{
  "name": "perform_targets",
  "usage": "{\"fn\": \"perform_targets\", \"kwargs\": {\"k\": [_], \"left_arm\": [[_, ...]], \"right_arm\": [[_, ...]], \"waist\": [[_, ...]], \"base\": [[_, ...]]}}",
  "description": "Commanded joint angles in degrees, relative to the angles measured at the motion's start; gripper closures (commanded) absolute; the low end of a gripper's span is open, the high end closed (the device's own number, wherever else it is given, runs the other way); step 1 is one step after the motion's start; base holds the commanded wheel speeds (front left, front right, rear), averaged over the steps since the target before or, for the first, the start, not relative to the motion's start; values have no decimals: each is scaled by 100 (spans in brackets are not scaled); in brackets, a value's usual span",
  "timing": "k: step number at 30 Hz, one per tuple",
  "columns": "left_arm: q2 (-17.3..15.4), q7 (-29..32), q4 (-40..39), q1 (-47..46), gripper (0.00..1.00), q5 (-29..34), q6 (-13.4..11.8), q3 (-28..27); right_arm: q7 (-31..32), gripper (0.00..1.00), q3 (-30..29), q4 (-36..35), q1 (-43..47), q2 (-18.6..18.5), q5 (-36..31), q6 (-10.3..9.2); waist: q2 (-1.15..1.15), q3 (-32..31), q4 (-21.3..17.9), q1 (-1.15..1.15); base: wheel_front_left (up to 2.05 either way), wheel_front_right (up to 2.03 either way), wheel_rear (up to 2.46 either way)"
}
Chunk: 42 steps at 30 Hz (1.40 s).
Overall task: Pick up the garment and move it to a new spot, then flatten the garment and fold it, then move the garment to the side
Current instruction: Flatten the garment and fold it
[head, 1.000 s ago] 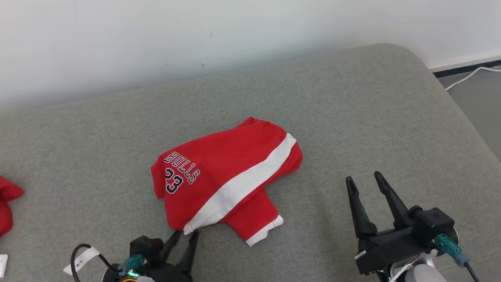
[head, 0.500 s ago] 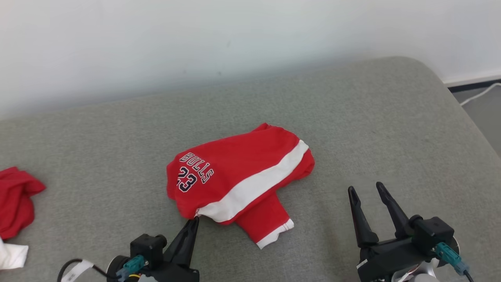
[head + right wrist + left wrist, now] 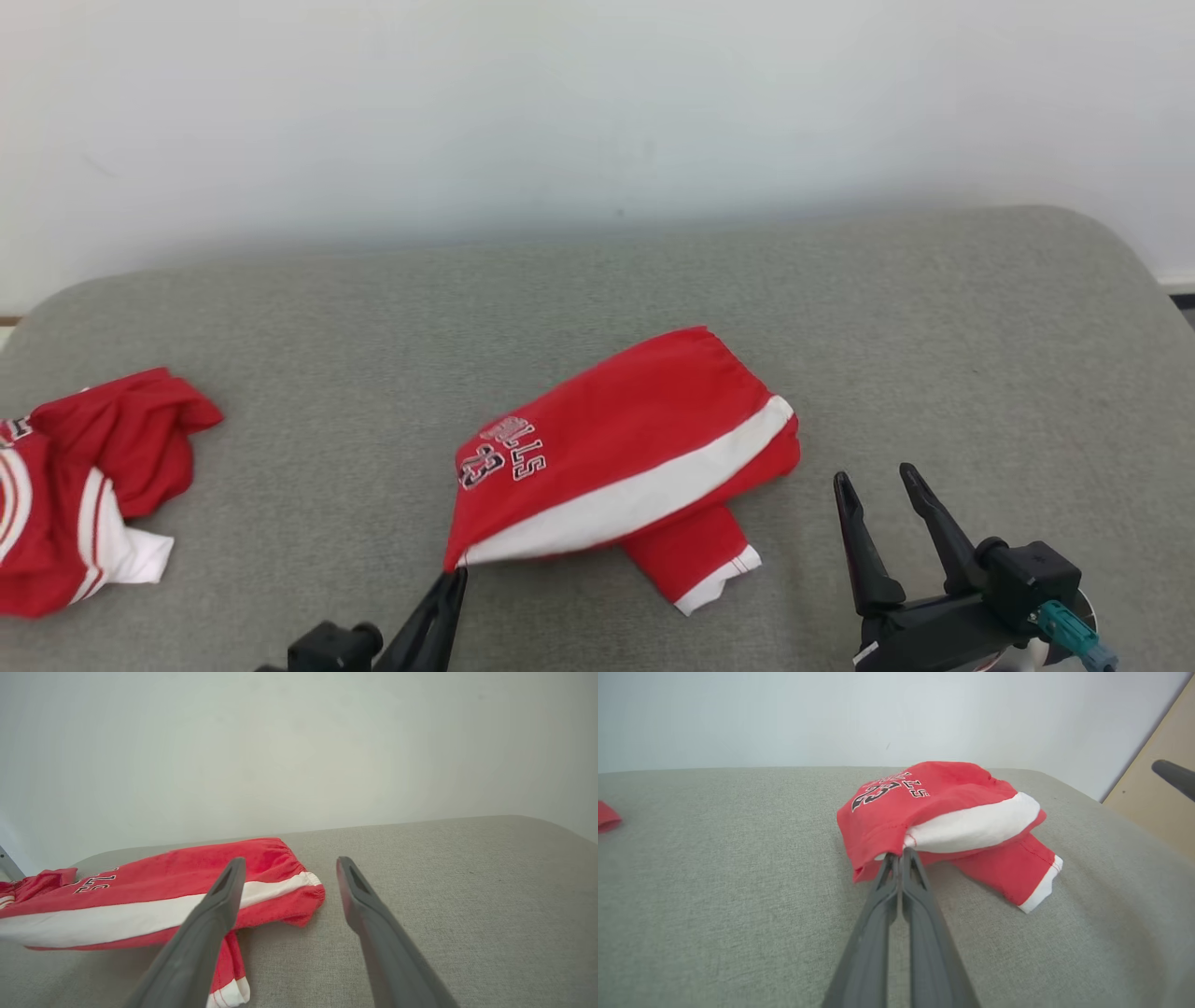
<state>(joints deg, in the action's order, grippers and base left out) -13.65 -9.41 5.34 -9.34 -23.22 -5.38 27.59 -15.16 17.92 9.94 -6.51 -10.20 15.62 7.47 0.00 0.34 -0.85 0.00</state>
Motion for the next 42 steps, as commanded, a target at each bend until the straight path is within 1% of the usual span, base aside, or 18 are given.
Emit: {"fn": "perform_targets", "kwargs": {"k": [1, 5, 7, 9, 10, 16, 20, 21, 23, 26, 31, 36, 38, 39, 42], "left_arm": [[-38, 18, -33, 134, 100, -63, -32, -9], [-92, 99, -58, 419, 100, -148, -89, -16], [-57, 59, 71, 537, 100, -286, -71, -53], [-79, 21, 272, 593, 100, -287, -48, -40], [-27, -8, 368, 614, 100, -374, -22, -45], [54, -200, 783, 516, 100, -457, 61, -56], [98, -234, 1012, 448, 100, -444, 37, -25], [122, -282, 1126, 402, 0, -387, 5, -24], [166, -305, 1223, 408, 0, -410, 25, -2], [205, -386, 1242, 466, 0, -448, -14, -50], [236, -495, 1042, 638, 0, -449, -93, -200], [277, -564, 784, 687, 0, -287, -234, -448], [290, -572, 662, 694, 0, -119, -322, -571], [290, -572, 662, 694, 0, -119, -322, -571], [362, -575, 466, 759, 0, 86, -414, -779]], "right_arm": [[-16, 0, 9, 0, 32, 10, -34, 4], [-16, 0, 30, 25, 26, 16, -54, 4], [-16, 0, 42, 45, 1, 3, -38, 4], [-16, 0, 52, 79, -20, -16, -13, 4], [-16, 0, 51, 117, -17, -24, 2, 4], [-16, 0, 267, 632, -267, -227, 113, 4], [-16, 0, 291, 829, -421, -312, 198, 4], [-16, 0, 270, 857, -444, -292, 215, 4], [-16, 0, 260, 876, -416, -269, 213, 4], [-16, 0, 237, 878, -364, -239, 211, 4], [-16, 0, 183, 915, -374, -301, 240, 4], [-16, 0, 260, 1056, -510, -412, 225, 4], [-16, 0, 328, 1157, -591, -472, 259, 4], [-16, 0, 328, 1157, -591, -472, 259, 4], [15, 0, 469, 1376, -748, -550, 341, 4]], "waist": [[0, -77, 159, 0], [0, -80, 232, 0], [0, -75, 238, 0], [0, -67, 225, 0], [0, -64, 218, 0], [0, -37, 185, 0], [0, -39, 227, 0], [0, -37, 249, 0], [0, -34, 274, 0], [0, -31, 305, 0], [0, -26, 380, 0], [0, -15, 476, 0], [0, -15, 496, 0], [0, -15, 496, 0], [0, -17, 514, 0]], "base": [[0, 0, 0], [0, 0, 0], [0, 0, 0], [0, 0, 0], [0, 0, 0], [0, 0, 0], [0, 0, 0], [0, 0, 0], [0, 0, 0], [0, 0, 0], [0, 0, 0], [0, 0, 0], [0, 0, 0], [0, 0, 0], [0, 0, 0]]}}
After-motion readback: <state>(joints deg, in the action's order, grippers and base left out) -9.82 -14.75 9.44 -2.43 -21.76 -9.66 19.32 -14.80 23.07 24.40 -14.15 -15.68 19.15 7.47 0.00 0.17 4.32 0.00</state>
